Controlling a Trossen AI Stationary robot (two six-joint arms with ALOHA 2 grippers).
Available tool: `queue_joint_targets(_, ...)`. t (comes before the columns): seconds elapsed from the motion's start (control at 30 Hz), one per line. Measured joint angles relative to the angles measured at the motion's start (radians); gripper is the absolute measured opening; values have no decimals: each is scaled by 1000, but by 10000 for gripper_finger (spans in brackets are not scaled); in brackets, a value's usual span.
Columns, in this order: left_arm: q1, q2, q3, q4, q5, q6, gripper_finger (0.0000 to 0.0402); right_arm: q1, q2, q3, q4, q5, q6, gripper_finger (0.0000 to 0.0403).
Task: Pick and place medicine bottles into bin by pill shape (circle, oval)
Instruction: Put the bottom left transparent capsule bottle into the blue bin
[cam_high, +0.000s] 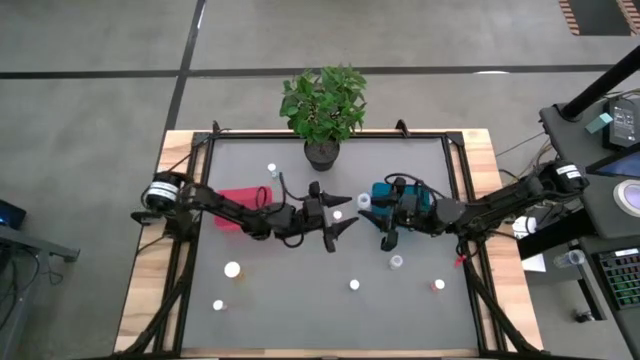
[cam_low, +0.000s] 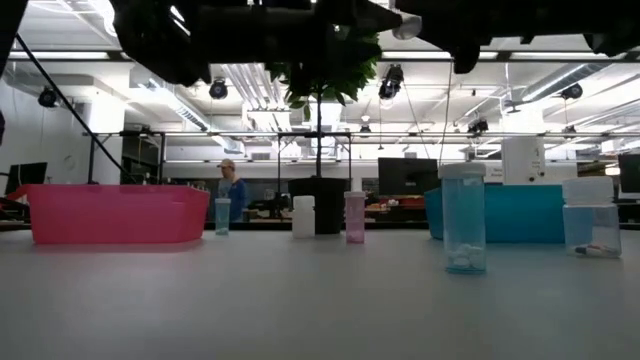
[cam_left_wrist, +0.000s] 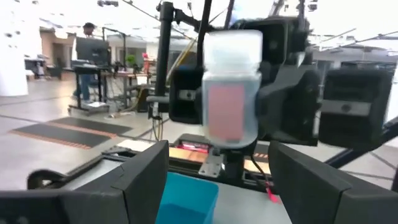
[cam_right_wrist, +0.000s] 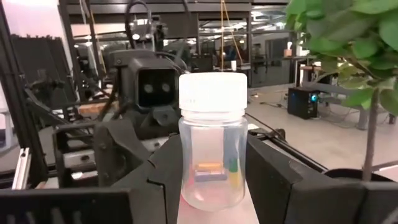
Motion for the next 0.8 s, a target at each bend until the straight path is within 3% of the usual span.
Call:
queue_joint_targets(0.2,8,11,0,15,53,-7,255,0,63,42,0,0,-9,132)
queue_joint_targets(0.63,10,10,0,16,63,3,255,0,111,92,-1,3,1,132)
queue_joint_targets(0.8,10,10,0,16,64,42,236,4,118,91,0,4,7,132)
